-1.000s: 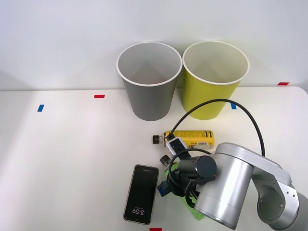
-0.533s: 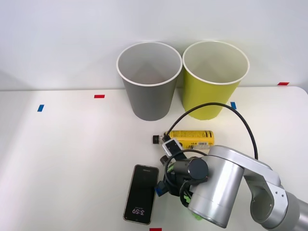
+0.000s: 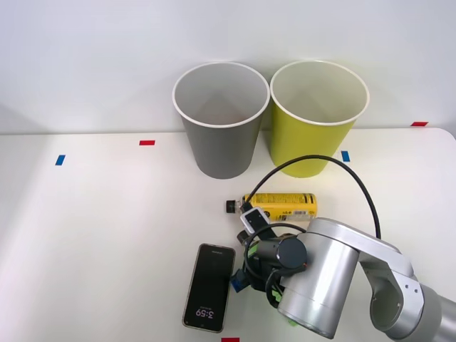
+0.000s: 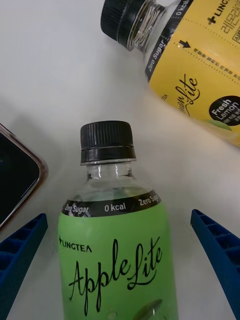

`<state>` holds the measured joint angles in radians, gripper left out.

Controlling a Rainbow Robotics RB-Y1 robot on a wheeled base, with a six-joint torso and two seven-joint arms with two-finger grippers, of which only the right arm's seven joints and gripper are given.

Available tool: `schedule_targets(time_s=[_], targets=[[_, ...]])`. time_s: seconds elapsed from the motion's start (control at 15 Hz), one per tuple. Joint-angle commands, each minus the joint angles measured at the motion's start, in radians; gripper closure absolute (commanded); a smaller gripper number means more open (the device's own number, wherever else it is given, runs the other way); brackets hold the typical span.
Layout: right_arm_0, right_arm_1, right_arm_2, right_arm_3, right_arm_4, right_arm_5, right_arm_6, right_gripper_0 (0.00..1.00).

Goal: Put cans in the gray bin, plastic bottles in the light green bin

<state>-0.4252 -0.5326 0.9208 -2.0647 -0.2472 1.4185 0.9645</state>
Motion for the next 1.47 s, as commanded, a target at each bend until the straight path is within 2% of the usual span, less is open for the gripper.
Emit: schedule_targets(time_s=[0.07, 0.13, 0.2, 0.27, 0.33, 0.67, 1.13, 1.33, 1.47], targets=[[0.000, 0.008, 0.004, 0.011, 0.005, -0.015, 0.000, 0.00], [0.000, 0.005, 0.004, 0.011, 0.008, -0.015, 0.003, 0.08], [0.000, 0.003, 0.004, 0.011, 0.008, -0.015, 0.003, 0.37], [0.000, 0.003, 0.004, 0.012, 0.009, -0.015, 0.003, 0.77], [0.000, 0.003, 0.006, 0.011, 0.014, -0.015, 0.003, 1.00], [0.000, -0.001, 0.006, -0.002, 0.028, -0.015, 0.008, 1.00], [0.011, -0.148, 0.006, -0.281, 0.051, -0.099, 0.043, 1.00], [0.051, -0.217, -0.002, -0.348, 0.101, -0.248, 0.034, 1.00], [0.105, -0.244, -0.028, -0.351, 0.140, -0.423, 0.025, 1.00]])
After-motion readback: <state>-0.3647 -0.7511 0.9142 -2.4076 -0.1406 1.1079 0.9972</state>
